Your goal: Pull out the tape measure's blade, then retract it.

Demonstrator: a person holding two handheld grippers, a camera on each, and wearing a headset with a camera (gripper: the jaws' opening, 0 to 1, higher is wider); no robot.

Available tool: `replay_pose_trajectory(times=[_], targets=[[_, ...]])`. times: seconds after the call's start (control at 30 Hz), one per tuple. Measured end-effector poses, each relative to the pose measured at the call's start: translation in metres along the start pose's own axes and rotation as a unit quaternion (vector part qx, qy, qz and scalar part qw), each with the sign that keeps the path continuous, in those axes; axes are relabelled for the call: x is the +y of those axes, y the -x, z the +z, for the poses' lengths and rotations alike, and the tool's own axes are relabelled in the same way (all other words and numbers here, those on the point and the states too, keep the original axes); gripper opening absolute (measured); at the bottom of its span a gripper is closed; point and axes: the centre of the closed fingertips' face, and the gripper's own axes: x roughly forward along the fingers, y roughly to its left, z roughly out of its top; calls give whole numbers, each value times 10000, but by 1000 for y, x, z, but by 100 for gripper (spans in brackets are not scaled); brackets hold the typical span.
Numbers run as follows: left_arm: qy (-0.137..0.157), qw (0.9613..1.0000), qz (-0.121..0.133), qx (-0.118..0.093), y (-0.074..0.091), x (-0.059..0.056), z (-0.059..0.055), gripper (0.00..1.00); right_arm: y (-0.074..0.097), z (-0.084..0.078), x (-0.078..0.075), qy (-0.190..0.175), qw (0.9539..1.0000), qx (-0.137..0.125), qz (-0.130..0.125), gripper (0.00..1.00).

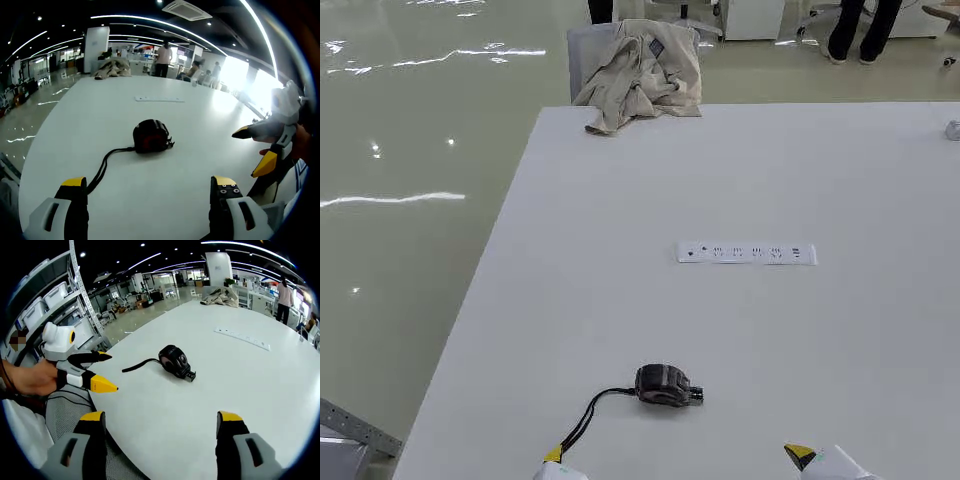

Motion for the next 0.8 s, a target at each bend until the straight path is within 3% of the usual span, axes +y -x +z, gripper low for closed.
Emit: replay_pose_trajectory(times=[0.23, 0.53, 0.8], targets=[[42, 9999, -91, 125, 8, -4, -5, 100, 11, 1, 1, -42, 10000, -17, -60, 96], [103, 9998, -101, 107, 20, -1, -4, 100, 21, 1, 3, -27, 9999, -28, -102, 96], [151, 9997, -140, 134, 24, -5, -5, 100, 26, -1, 4, -11, 9999, -1, -131, 97]])
